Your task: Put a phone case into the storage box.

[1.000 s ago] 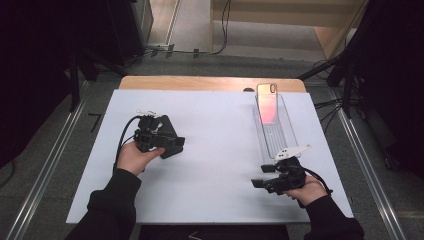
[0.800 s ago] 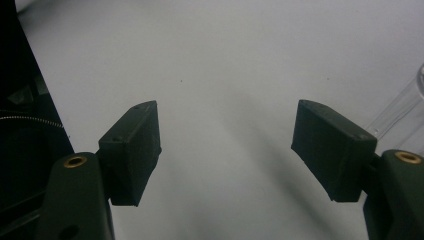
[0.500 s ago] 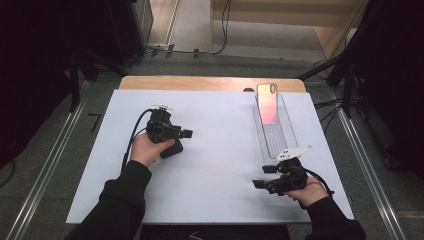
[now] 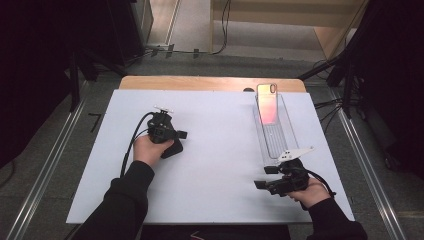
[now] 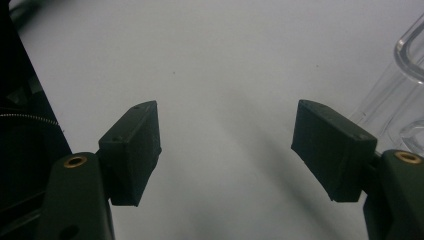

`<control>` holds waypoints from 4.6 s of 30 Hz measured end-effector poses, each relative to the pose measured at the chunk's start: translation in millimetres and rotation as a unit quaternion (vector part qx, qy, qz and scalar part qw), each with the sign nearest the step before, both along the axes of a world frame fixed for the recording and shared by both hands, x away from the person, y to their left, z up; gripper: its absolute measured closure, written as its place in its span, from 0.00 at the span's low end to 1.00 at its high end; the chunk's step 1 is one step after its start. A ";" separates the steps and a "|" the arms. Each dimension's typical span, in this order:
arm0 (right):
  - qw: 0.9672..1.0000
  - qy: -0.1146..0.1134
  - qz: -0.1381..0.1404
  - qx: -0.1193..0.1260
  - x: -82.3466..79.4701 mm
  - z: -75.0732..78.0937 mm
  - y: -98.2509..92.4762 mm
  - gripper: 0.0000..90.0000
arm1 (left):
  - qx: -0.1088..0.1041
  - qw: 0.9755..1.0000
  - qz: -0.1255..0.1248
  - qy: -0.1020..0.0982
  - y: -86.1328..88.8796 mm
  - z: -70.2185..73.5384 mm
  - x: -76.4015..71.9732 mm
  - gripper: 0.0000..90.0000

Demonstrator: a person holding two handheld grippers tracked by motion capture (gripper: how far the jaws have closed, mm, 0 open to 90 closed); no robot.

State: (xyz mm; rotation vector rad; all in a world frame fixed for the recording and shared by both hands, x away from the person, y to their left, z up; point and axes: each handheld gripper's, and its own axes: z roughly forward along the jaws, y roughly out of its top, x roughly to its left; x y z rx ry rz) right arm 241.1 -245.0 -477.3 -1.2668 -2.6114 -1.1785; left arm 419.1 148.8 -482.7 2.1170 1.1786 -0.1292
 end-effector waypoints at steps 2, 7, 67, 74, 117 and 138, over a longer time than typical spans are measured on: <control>1.000 0.000 0.000 -0.001 -0.5 -0.1 0.1 0.28 | 0.008 1.000 0.001 0.002 -0.7 -3.0 -0.5 1.00; 1.000 0.000 0.001 -0.001 -0.4 -0.2 0.5 0.29 | 0.004 1.000 0.008 0.017 2.8 -12.3 -0.7 1.00; 1.000 -0.004 0.013 -0.002 5.0 0.3 5.3 0.28 | -0.080 0.996 -0.027 0.009 62.8 31.9 -76.7 0.53; 1.000 -0.002 0.013 -0.004 5.0 0.1 5.9 0.28 | -0.089 0.995 -0.042 -0.017 66.0 31.8 -95.3 0.48; 1.000 -0.007 0.014 0.005 4.9 0.9 3.5 0.28 | -0.075 0.993 -0.080 -0.050 69.9 35.3 -120.8 0.36; 1.000 -0.008 0.007 0.003 5.0 1.7 3.3 0.28 | -0.045 0.996 -0.027 -0.075 70.1 34.1 -83.5 0.29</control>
